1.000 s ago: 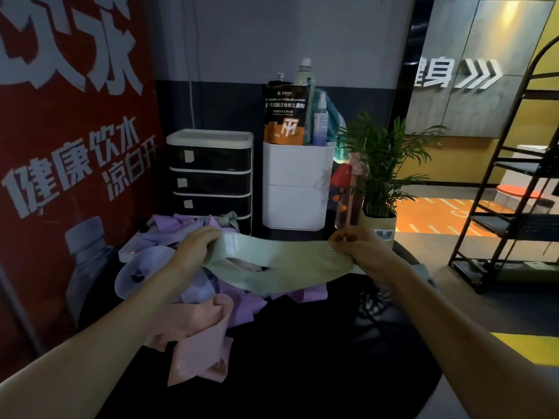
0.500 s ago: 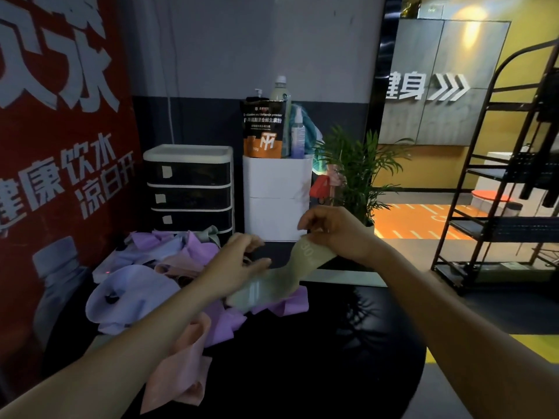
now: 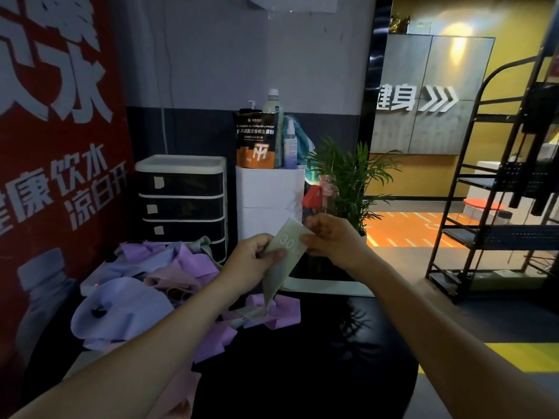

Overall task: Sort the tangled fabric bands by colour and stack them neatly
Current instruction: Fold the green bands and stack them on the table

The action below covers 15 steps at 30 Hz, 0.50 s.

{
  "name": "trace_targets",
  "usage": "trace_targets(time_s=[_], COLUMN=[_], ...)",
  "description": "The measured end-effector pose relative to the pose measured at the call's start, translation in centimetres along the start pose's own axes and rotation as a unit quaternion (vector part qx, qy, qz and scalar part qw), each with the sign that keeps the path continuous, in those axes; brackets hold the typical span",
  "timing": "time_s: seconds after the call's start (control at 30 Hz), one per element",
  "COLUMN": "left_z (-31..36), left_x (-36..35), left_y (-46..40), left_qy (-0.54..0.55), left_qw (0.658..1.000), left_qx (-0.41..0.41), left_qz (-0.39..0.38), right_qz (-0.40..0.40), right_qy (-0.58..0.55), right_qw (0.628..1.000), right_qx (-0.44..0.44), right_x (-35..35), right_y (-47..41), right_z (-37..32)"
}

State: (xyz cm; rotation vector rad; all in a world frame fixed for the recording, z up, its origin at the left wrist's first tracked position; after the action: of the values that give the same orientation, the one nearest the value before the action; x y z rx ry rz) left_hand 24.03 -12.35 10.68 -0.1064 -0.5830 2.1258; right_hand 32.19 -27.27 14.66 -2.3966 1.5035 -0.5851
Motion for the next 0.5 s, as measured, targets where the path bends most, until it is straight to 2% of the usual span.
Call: trace_targets(time_s=[0.17,0.3,0.43,0.5], left_z=[1.4,4.1,6.7,7.8], left_x=[0.2,0.7,0.8,0.7], left_y=[-0.7,-2.3,-3.3,-3.7], left_qy=[0.021,-0.01,-0.005,0.021], left_qw=[1.0,0.999,0.998,0.998], left_qx=[-0.001,-0.038,-0.056,-0.052], left_qz=[-0.007,0.007,0.015,0.029], right_qz=[0.034,0.037,0.057,0.046], right_qy=[0.01,0.02,-0.05,-0.039], right_qw=[0.998,0.995,0.996,0.998], right_qx=[0.048,0.089,0.052,0.037], right_x=[-0.3,-0.2,0.0,-0.3], right_y=[-0.7,-1.3,-1.7,-1.5], right_z=[-1.8,-3.4,-3.7,-3.0])
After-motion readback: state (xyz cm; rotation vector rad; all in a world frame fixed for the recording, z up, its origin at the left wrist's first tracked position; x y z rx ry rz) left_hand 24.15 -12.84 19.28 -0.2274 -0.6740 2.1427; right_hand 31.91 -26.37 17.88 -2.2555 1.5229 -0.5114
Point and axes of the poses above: each hand's wrist, its own y-axis away from the middle knuckle, its own x-axis out of the back of the hand, z = x × y, the point moved 2 cm from there along -y, towards the middle knuckle, and after that the axes turned 15 degrees about z, right-handed, at the moved point
